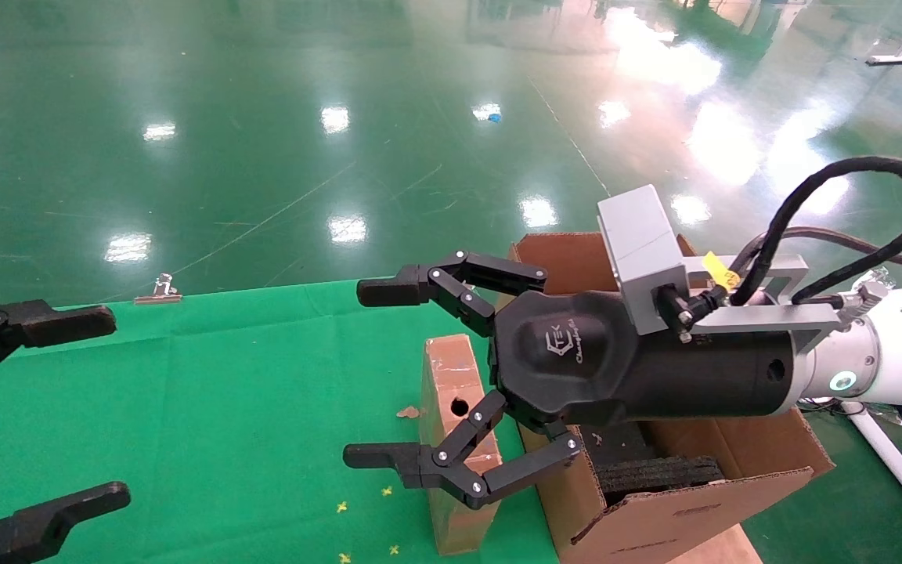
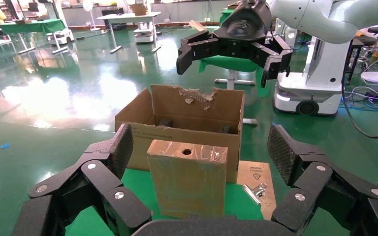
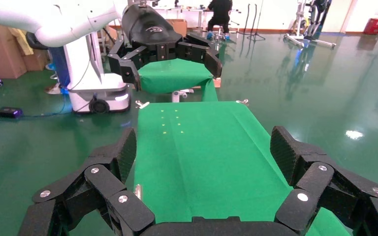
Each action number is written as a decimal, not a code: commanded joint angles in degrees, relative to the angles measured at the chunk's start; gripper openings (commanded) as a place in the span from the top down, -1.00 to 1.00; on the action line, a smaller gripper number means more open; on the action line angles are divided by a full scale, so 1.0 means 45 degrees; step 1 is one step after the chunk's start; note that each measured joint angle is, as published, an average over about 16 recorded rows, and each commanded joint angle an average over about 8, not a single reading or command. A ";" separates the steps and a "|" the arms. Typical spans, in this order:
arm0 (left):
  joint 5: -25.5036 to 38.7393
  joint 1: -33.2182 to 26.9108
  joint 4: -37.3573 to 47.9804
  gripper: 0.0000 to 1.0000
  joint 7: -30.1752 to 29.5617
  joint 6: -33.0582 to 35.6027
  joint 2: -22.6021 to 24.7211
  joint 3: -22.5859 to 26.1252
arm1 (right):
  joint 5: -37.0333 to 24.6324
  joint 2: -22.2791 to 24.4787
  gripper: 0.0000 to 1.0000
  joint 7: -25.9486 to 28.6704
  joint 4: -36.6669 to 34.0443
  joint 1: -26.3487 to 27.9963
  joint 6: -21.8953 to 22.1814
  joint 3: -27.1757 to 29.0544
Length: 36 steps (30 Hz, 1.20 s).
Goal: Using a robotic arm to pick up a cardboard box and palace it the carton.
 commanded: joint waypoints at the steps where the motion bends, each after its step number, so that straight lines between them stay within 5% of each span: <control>1: 0.0000 0.0000 0.0000 -1.00 0.0000 0.0000 0.0000 0.0000 | 0.0000 0.0000 -1.00 0.0000 0.0000 0.0000 0.0000 0.0000; 19: -0.0001 -0.0003 0.0006 -1.00 0.0003 0.0001 0.0000 0.0004 | -0.0590 0.0027 -1.00 0.0283 0.0176 0.0131 0.0110 -0.0298; 26: -0.0005 -0.0008 0.0011 -1.00 0.0008 0.0003 -0.0001 0.0012 | -0.3676 -0.0562 -1.00 0.2014 0.0698 0.1687 -0.0029 -0.2050; 36: -0.0012 -0.0011 0.0013 -1.00 0.0014 0.0000 -0.0005 0.0022 | -0.8406 -0.2719 -1.00 0.4666 0.0750 0.6013 -0.0996 -0.5375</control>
